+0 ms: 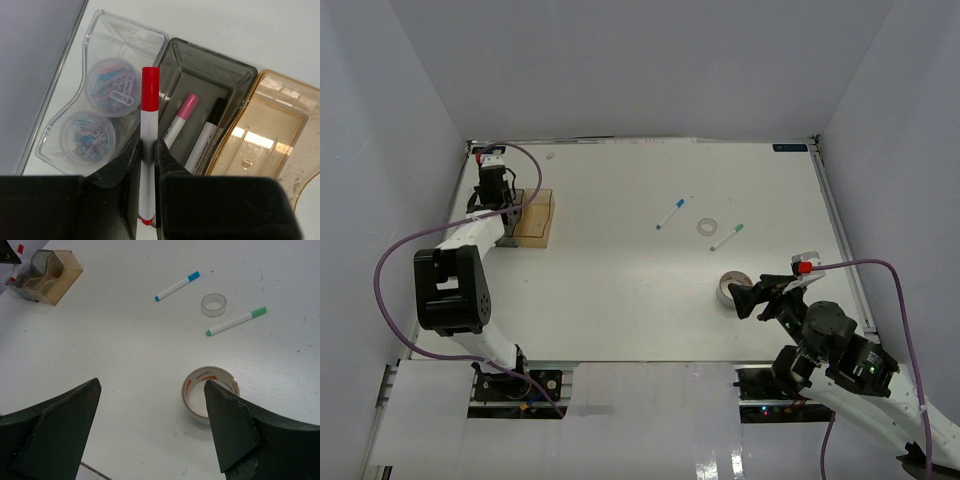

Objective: Sort the stationery into containers
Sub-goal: Move the drawer to the storage box, then pick up the pen from the center of the board, then move the drawer to the storage box.

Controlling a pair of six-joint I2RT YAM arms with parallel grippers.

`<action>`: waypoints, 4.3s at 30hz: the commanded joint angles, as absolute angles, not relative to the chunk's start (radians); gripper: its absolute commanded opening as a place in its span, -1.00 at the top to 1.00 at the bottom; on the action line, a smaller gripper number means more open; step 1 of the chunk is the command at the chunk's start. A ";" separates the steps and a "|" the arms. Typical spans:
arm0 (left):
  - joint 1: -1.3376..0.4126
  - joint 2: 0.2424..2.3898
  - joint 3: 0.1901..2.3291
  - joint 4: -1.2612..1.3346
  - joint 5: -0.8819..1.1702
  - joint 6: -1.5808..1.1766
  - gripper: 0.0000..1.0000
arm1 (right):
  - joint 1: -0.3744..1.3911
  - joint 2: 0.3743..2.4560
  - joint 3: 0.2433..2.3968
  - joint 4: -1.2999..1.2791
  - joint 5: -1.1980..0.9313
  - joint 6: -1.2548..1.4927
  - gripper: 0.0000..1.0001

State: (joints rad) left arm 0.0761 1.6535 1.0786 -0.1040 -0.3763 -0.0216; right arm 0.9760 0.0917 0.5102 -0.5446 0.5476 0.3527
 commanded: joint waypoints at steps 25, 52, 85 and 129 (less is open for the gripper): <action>0.045 1.529 1.031 -0.044 -0.063 -0.100 -0.29 | 0.983 0.110 0.511 -0.492 0.552 0.334 -0.81; -0.626 2.140 1.640 -0.118 0.103 -0.006 -0.44 | 0.985 0.138 0.502 -0.494 0.561 0.345 -0.80; -0.611 1.904 1.352 -0.044 -0.095 0.046 0.91 | 0.985 0.127 0.499 -0.483 0.545 0.336 -0.80; 0.137 1.594 0.911 0.167 -0.172 0.045 0.13 | 0.988 0.126 0.486 -0.456 0.489 0.314 -0.81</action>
State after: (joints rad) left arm 0.1219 1.6051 0.8852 0.1566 -0.1684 0.0830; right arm 0.9829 0.1204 0.4931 -0.4980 0.4831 0.3286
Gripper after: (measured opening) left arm 0.373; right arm 0.903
